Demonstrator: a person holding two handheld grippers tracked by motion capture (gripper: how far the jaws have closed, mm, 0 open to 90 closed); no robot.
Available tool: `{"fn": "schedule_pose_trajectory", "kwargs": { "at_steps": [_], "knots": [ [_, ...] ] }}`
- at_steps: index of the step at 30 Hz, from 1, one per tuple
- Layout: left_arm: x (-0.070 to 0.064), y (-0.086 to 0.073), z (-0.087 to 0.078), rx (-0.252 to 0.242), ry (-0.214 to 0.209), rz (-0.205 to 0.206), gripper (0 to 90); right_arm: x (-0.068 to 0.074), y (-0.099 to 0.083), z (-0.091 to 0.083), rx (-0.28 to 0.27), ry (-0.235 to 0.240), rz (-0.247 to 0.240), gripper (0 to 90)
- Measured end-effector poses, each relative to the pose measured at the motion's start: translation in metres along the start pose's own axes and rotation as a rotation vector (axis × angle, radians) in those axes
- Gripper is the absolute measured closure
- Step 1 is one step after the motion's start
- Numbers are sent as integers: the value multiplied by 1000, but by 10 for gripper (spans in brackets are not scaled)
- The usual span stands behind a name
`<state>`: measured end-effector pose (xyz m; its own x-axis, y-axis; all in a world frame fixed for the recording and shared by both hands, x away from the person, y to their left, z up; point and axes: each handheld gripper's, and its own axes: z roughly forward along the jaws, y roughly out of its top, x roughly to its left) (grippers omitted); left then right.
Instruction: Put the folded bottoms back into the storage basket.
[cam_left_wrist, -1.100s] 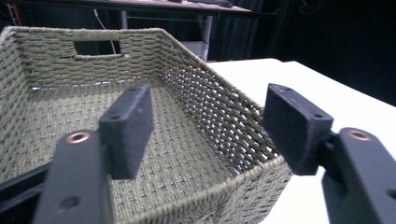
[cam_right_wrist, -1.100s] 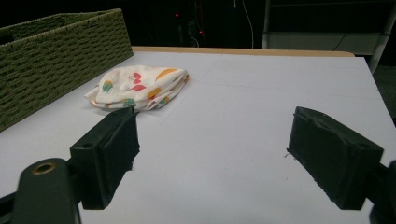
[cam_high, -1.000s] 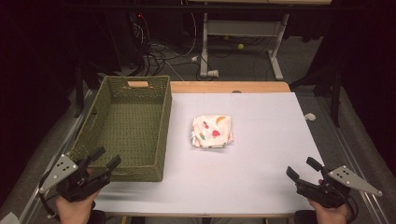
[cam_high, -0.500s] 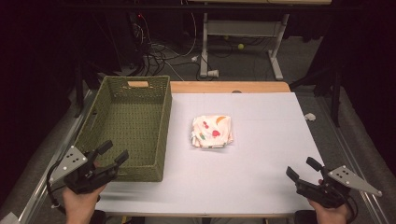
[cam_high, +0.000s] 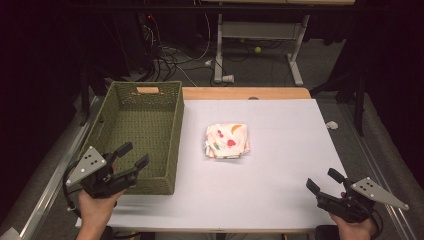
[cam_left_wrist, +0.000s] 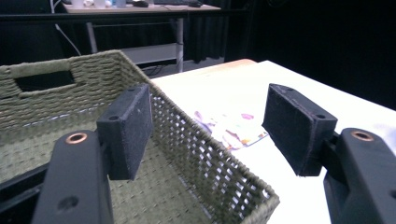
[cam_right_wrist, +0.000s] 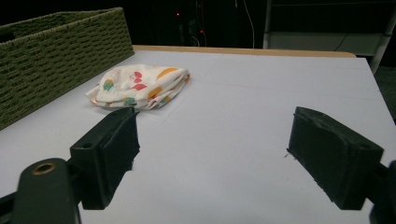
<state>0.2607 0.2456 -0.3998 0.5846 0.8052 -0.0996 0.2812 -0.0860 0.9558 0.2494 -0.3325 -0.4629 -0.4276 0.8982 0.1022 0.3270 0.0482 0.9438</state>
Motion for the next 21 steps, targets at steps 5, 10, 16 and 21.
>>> {"fn": "schedule_pose_trajectory", "kwargs": {
  "at_steps": [5, 10, 16, 21],
  "knots": [
    [-6, 4, 10, 12, -24, 2, 312, 0, 0, 0, 0, 1, 1, 167],
    [-9, 8, 19, 28, -26, -27, 312, 0, 0, 0, 0, 0, 1, 167],
    [-14, 12, 30, 47, -40, -29, 312, 0, 0, 0, 1, 0, 3, 167],
    [-19, 16, 39, 54, -59, -24, 311, 0, 0, 0, 1, 0, 2, 167]
  ]
}}
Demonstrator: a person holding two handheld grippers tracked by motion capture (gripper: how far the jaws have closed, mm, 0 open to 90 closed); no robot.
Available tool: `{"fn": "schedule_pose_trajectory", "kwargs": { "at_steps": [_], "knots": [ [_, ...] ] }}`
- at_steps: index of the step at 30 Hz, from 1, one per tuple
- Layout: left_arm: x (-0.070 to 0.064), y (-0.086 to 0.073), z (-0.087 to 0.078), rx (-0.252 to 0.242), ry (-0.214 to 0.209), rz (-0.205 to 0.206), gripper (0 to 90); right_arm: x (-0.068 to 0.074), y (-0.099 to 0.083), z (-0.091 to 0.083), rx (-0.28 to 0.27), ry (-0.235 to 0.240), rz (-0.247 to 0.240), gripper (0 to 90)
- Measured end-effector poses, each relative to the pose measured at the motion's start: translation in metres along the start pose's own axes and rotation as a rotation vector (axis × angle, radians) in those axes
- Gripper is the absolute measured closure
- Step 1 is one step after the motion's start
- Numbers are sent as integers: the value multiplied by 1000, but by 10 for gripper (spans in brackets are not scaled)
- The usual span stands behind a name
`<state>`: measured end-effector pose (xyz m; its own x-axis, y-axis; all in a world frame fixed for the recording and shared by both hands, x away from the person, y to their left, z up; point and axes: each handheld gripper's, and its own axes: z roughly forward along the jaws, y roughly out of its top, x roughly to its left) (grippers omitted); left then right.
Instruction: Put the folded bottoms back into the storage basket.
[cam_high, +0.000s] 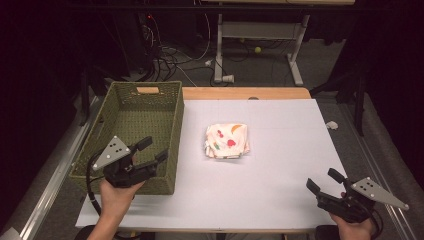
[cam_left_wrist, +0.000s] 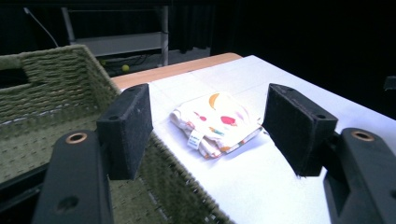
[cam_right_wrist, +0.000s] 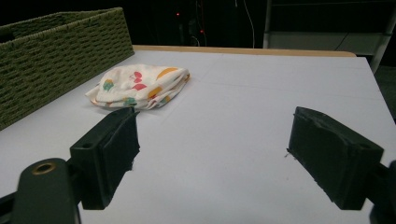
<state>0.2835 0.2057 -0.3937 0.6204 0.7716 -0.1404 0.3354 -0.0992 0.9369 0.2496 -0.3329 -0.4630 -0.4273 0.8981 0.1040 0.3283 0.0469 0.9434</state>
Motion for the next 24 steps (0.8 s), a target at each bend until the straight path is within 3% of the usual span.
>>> {"fn": "schedule_pose_trajectory", "kwargs": {
  "at_steps": [4, 24],
  "knots": [
    [-4, 3, 9, 7, -29, 12, 290, 0, 0, 0, 2, 3, -1, 167],
    [-23, 10, 50, 73, -95, 36, 290, 0, 0, 1, 7, 4, -1, 167]
  ]
}}
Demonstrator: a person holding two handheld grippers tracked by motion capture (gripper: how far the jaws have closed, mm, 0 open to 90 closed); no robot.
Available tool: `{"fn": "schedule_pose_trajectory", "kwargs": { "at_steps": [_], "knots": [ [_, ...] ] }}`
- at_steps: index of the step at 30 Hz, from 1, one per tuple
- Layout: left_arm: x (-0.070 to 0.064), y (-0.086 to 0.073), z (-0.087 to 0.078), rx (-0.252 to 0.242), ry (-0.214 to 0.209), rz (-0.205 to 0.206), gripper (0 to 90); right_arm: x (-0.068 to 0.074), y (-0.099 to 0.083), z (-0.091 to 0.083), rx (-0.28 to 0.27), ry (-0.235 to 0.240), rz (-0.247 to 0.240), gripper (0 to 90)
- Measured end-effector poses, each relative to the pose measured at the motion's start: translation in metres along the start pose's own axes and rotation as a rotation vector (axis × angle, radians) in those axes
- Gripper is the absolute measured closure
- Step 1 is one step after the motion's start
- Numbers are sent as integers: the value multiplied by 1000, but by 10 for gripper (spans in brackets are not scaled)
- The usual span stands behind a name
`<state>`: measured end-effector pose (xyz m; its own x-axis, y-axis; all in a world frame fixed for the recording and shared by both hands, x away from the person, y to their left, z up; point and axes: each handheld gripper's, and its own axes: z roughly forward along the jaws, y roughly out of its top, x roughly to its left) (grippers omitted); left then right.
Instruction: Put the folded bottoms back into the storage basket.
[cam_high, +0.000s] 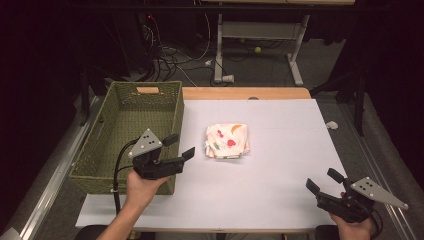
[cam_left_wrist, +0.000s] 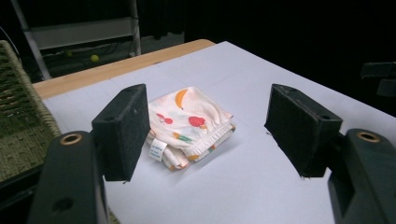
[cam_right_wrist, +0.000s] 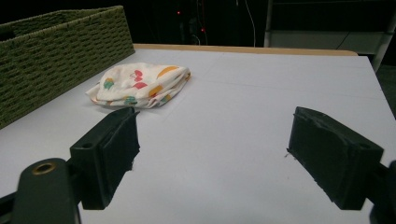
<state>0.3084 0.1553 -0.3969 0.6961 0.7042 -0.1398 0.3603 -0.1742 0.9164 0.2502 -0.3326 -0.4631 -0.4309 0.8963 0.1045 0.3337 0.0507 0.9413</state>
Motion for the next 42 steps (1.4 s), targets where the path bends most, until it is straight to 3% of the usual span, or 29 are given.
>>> {"fn": "schedule_pose_trajectory", "kwargs": {
  "at_steps": [7, 11, 19, 29, 34, 42],
  "knots": [
    [-6, 5, 12, 9, -17, 0, 289, 0, 0, 0, 0, 2, -3, 167],
    [-13, 9, 22, 36, 2, 20, 289, 0, 0, 0, -1, 2, -4, 167],
    [-23, 13, 47, 65, -38, 9, 290, 1, 0, 0, -4, 2, -5, 167],
    [-25, 19, 73, 103, -22, -29, 290, 0, 0, 0, -1, 4, -5, 168],
    [-23, 23, 87, 141, -29, -60, 291, 0, 0, 0, -1, 3, -6, 168],
    [-16, 25, 108, 206, -7, -76, 290, 0, 0, 0, 2, 7, -5, 168]
  ]
}}
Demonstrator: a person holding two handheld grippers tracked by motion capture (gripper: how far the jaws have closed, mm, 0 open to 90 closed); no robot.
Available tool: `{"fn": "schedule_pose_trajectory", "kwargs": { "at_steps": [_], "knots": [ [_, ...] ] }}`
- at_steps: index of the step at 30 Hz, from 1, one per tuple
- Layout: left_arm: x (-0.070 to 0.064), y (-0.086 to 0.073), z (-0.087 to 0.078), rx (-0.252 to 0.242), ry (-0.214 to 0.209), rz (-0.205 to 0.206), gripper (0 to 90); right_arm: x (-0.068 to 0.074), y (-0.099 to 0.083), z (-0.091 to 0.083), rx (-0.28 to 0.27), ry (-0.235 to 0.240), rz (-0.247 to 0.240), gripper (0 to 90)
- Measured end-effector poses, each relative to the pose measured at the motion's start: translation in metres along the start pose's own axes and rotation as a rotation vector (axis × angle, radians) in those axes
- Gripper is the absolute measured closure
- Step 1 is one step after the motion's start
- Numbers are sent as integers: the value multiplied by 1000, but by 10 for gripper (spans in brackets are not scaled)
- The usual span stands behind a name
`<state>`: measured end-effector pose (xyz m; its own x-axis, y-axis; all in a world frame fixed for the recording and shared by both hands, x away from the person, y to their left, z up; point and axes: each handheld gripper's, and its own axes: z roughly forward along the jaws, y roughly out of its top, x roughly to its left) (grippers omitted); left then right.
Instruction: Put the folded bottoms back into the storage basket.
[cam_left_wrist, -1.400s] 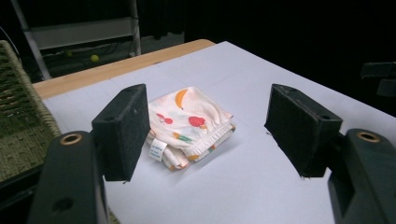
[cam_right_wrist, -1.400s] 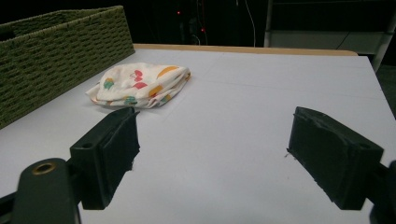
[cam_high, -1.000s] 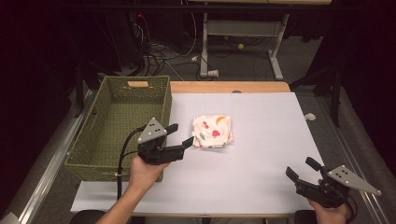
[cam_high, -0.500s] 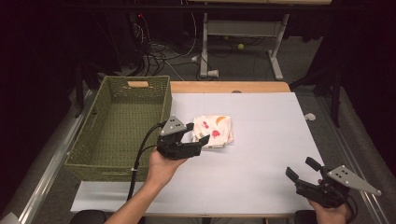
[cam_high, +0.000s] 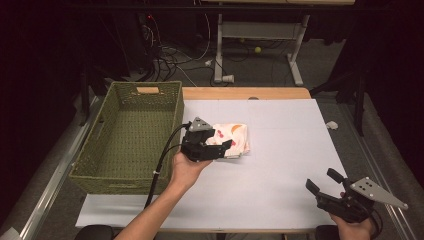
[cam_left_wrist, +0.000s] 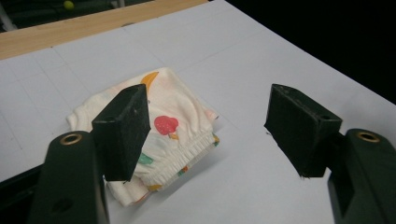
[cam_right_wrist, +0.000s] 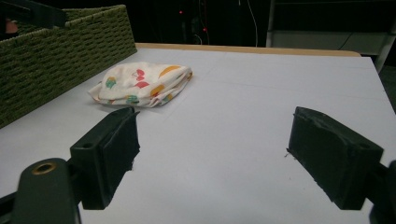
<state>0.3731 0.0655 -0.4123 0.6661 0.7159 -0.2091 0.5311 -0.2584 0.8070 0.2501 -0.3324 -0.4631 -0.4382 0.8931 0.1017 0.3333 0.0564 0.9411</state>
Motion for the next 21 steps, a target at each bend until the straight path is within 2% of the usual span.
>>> {"fn": "schedule_pose_trajectory", "kwargs": {
  "at_steps": [8, 17, 21],
  "knots": [
    [12, 10, 17, 83, 73, -24, 289, 0, 0, 0, 1, 2, 0, 168],
    [30, 25, 39, 152, 96, -89, 271, -1, 0, 1, 6, 8, -1, 168],
    [34, 30, 47, 175, 114, -83, 271, -2, 0, 2, 11, 14, 2, 167]
  ]
}}
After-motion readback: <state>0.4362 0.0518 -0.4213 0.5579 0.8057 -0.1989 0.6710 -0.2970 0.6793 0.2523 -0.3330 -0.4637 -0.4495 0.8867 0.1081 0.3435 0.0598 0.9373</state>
